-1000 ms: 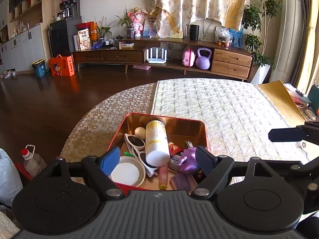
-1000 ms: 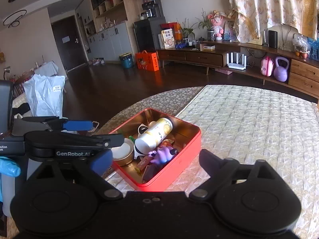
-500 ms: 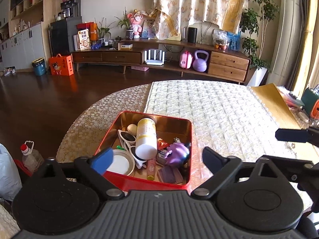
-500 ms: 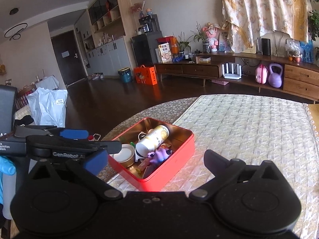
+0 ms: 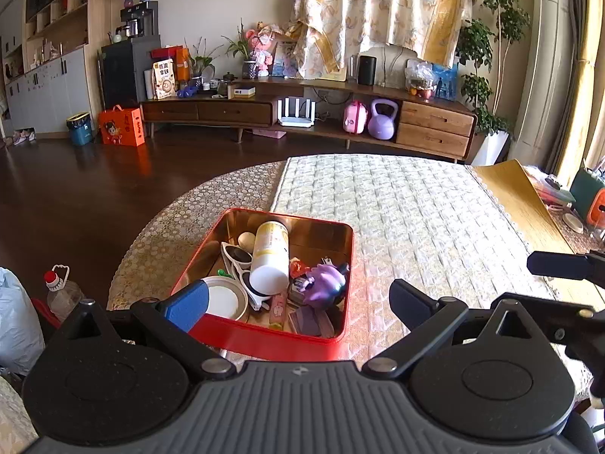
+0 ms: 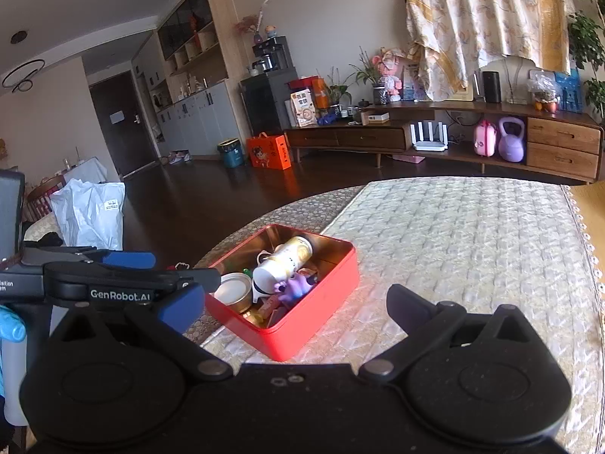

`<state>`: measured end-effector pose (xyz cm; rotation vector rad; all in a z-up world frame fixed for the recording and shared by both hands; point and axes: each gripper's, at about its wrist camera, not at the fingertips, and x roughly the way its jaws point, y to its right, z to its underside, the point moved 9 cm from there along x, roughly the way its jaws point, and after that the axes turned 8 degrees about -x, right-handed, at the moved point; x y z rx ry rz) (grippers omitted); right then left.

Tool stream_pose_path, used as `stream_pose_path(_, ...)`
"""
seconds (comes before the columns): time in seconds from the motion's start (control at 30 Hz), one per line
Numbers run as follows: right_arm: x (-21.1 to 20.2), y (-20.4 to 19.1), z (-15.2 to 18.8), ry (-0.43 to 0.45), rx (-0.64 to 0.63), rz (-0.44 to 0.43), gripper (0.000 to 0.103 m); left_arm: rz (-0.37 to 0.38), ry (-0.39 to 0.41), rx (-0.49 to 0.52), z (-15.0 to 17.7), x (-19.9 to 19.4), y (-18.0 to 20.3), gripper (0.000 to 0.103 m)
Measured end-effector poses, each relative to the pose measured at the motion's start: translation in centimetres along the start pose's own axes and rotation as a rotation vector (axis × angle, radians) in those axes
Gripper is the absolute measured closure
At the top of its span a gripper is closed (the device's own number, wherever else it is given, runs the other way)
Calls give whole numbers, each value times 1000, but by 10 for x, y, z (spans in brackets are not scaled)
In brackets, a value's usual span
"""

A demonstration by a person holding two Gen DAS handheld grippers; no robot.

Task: Organize rigid objects

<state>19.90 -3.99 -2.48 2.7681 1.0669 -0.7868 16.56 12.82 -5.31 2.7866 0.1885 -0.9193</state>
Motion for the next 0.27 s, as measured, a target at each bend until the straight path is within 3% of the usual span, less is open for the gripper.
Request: stream_pose_path(0.27, -7, 10, 4, 8, 42, 12, 0, 18, -13, 5, 5, -1, 7, 1)
